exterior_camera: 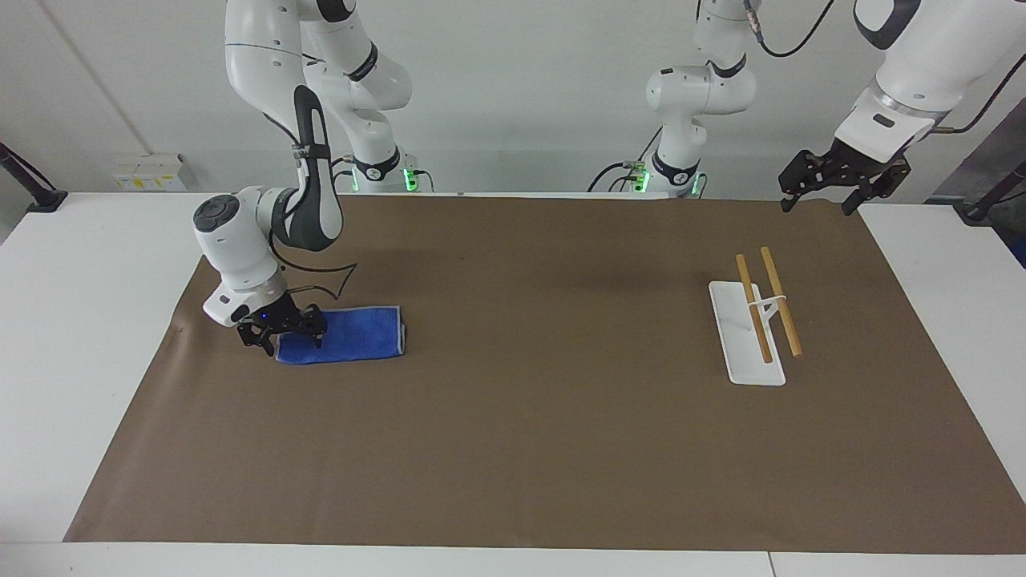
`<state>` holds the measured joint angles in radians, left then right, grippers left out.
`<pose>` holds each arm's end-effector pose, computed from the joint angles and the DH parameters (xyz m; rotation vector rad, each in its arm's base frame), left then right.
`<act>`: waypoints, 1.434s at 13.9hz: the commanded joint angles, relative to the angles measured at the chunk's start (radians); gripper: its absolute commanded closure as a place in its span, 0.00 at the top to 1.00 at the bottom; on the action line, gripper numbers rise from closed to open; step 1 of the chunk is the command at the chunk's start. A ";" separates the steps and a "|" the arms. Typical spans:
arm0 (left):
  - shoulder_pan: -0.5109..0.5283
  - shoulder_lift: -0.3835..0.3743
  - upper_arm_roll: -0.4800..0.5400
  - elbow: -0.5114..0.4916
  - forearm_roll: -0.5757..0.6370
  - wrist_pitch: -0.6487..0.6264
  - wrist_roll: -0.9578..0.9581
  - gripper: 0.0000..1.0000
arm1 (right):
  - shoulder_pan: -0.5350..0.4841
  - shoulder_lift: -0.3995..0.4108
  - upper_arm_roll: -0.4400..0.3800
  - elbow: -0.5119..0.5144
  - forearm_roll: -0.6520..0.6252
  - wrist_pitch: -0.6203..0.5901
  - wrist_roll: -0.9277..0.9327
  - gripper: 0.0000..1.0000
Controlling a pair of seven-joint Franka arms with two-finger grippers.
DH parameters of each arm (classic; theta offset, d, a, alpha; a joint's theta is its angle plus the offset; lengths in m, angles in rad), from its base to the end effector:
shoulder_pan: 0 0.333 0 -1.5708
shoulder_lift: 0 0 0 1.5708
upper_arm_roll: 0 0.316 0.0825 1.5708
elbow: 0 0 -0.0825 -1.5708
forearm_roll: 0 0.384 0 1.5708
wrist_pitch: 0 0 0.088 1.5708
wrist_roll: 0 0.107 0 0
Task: Right arm passes towel to left arm to hang
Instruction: 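Close the right gripper on the blue towel's end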
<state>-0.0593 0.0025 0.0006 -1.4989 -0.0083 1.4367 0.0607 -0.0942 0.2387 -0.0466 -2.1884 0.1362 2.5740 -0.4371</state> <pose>0.5406 -0.0327 0.6453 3.1260 -0.1882 -0.1013 0.5655 -0.0821 0.2916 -3.0919 -0.2930 -0.2512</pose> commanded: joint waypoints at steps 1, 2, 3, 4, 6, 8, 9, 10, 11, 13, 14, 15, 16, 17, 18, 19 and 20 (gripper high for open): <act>0.003 -0.018 0.001 -0.018 0.016 -0.009 0.007 1.00 | -0.013 0.002 0.008 -0.001 0.017 0.009 -0.023 1.00; 0.003 -0.018 0.001 -0.018 0.016 -0.009 0.007 1.00 | -0.013 0.002 0.008 -0.008 0.023 0.012 -0.016 1.00; 0.003 -0.018 0.001 -0.018 0.016 -0.009 0.007 1.00 | -0.013 0.004 0.008 -0.013 0.023 0.014 -0.011 1.00; 0.003 -0.018 0.001 -0.018 0.016 -0.009 0.007 1.00 | -0.015 0.004 0.008 -0.013 0.023 0.009 -0.012 1.00; 0.003 -0.018 0.001 -0.018 0.016 -0.009 0.007 1.00 | -0.019 0.004 0.008 -0.011 0.023 0.006 -0.017 0.64; 0.003 -0.018 0.001 -0.018 0.016 -0.009 0.007 1.00 | -0.019 0.002 0.008 -0.013 0.025 0.006 0.003 0.06; 0.003 -0.018 0.001 -0.018 0.016 -0.009 0.007 1.00 | -0.019 0.002 0.008 -0.014 0.026 0.006 0.015 0.00; 0.003 -0.018 0.001 -0.018 0.016 -0.009 0.007 1.00 | -0.018 0.002 0.008 -0.017 0.028 0.006 0.047 0.00; 0.003 -0.018 0.001 -0.018 0.016 -0.009 0.007 1.00 | -0.016 0.001 0.008 -0.017 0.028 0.005 0.085 0.00; 0.003 -0.018 0.001 -0.018 0.016 -0.009 0.007 1.00 | 0.007 -0.001 0.008 -0.007 0.028 -0.023 0.125 0.00; 0.003 -0.018 0.001 -0.018 0.016 -0.009 0.007 1.00 | 0.016 -0.007 0.008 0.004 0.026 -0.055 0.156 0.00; 0.003 -0.018 0.001 -0.018 0.016 -0.009 0.007 1.00 | 0.024 -0.012 0.008 0.025 0.026 -0.093 0.176 0.00; 0.003 -0.018 0.001 -0.018 0.016 -0.009 0.007 1.00 | 0.025 -0.021 0.008 0.039 0.026 -0.124 0.190 0.00; 0.003 -0.018 0.001 -0.018 0.016 -0.009 0.007 1.00 | 0.025 -0.033 0.013 0.051 0.026 -0.147 0.211 0.00; 0.003 -0.018 0.001 -0.018 0.016 -0.009 0.007 1.00 | 0.027 -0.051 0.017 0.064 0.026 -0.176 0.245 0.00; 0.003 -0.018 0.001 -0.018 0.016 -0.009 0.007 1.00 | 0.045 -0.070 0.024 0.081 0.026 -0.211 0.292 0.00; 0.003 -0.018 0.001 -0.018 0.016 -0.009 0.007 1.00 | 0.065 -0.091 0.027 0.099 0.028 -0.245 0.341 0.00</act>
<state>-0.0593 0.0025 0.0006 -1.4989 -0.0083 1.4367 0.0607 -0.0554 0.1972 -0.0307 -2.1154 0.1419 2.3978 -0.1713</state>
